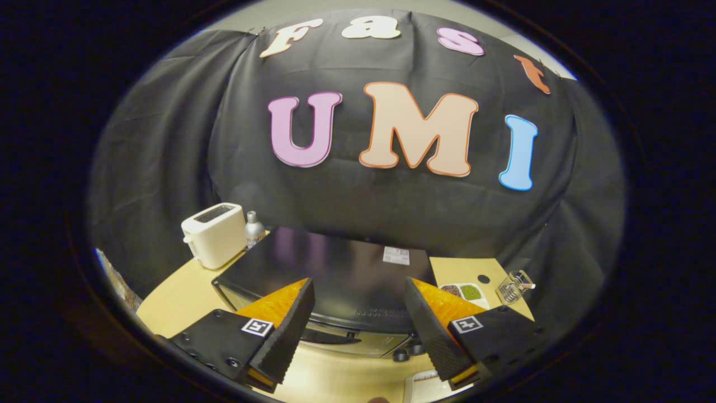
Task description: Open the toaster oven, put the food inside, and close the toaster oven door.
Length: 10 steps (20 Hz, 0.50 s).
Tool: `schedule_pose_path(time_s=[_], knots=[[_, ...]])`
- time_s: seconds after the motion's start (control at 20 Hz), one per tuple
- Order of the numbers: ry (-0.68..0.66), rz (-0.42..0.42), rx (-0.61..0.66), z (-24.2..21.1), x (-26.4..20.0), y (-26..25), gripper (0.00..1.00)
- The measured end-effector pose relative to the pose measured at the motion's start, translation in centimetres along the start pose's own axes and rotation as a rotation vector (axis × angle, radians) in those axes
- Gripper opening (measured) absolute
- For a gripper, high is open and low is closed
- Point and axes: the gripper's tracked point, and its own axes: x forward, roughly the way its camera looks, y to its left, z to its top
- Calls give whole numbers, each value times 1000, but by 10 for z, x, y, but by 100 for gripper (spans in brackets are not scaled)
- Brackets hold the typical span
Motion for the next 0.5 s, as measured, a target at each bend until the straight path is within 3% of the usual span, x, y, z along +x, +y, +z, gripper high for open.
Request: schedule_pose_path(time_s=[0.5], knots=[[82, 12, -39, -40, 17, 8, 100]])
